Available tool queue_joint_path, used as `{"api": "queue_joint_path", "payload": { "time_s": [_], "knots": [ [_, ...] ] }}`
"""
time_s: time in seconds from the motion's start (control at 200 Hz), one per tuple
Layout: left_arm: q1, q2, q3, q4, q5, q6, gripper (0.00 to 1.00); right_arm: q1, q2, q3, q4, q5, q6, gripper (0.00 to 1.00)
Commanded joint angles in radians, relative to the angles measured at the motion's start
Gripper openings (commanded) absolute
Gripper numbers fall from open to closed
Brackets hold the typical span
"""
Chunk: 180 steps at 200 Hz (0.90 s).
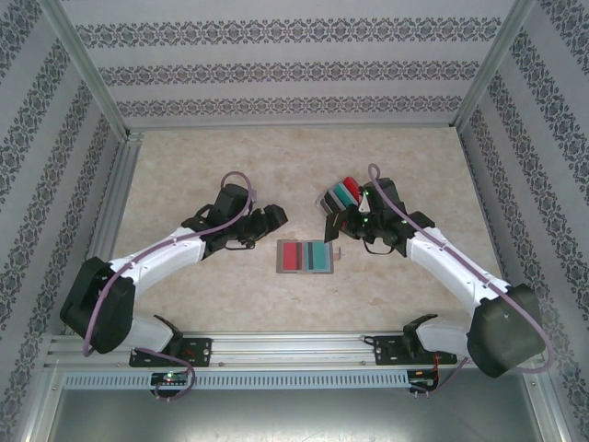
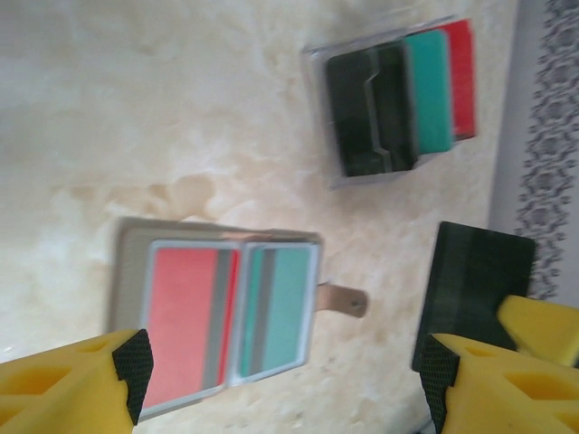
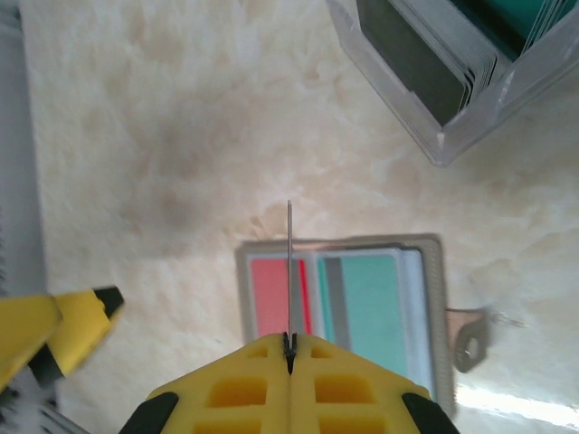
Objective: Put the credit cards into the card holder
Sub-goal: Flip over the card slot in the card holder.
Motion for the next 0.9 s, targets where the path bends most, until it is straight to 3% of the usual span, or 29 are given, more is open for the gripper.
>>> {"api": "queue_joint_path", "payload": {
  "time_s": [0.0,0.634,0.894],
  "knots": [
    [-0.022,0.009,-0.027,-0.062,-0.025,0.073,0.80,0.026,0.018,-0.053,-0.032,0.029,-0.177,0.00],
    [-0.050,0.151,-0.086,0.085,-0.018,0.069,0.78,0.080,0.102,-0.176,0.147,0.107,-0.256,0.00],
    [-0.050,0.205,-0.091,0.131,0.001,0.063,0.74,0.086,0.029,-0.239,0.227,0.112,-0.243,0.00]
  ]
}}
